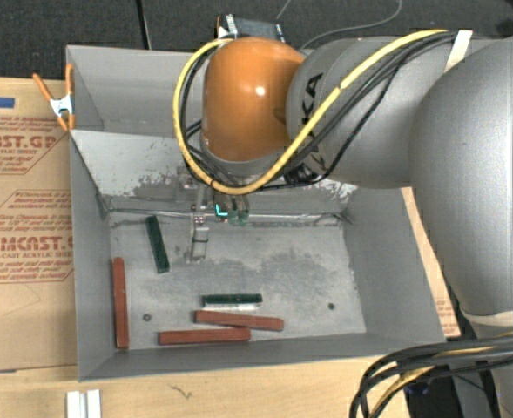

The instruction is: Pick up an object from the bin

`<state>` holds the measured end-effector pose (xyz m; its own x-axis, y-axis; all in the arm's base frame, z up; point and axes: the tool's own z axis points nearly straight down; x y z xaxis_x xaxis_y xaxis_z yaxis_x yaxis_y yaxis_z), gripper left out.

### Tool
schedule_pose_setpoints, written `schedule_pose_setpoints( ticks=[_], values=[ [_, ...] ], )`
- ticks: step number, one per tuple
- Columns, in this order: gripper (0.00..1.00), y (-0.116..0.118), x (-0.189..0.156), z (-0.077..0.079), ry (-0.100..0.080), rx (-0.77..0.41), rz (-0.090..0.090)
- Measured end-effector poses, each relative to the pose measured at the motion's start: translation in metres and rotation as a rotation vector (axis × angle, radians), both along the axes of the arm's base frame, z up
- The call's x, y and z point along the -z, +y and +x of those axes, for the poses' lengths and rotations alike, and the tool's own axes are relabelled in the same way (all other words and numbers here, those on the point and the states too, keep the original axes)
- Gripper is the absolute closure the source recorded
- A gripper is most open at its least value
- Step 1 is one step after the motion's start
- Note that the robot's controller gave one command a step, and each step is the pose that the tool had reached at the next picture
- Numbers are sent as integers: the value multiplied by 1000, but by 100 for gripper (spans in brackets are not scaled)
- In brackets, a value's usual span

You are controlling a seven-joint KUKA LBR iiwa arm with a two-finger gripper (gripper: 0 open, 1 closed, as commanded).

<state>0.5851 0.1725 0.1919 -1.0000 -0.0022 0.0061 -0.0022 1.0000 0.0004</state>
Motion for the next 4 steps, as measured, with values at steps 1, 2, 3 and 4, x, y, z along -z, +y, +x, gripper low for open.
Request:
schedule_pose_setpoints(
  ticks=[1, 2, 3, 4],
  values=[
    [0, -13, 116, -8, -1, -245, 0],
    [0, -118, 110, -100, -2, -128, -2],
    [100, -114, 110, -98, -5, -135, 1],
    [100, -109, 101, -93, -6, -71, 1]
  ],
)
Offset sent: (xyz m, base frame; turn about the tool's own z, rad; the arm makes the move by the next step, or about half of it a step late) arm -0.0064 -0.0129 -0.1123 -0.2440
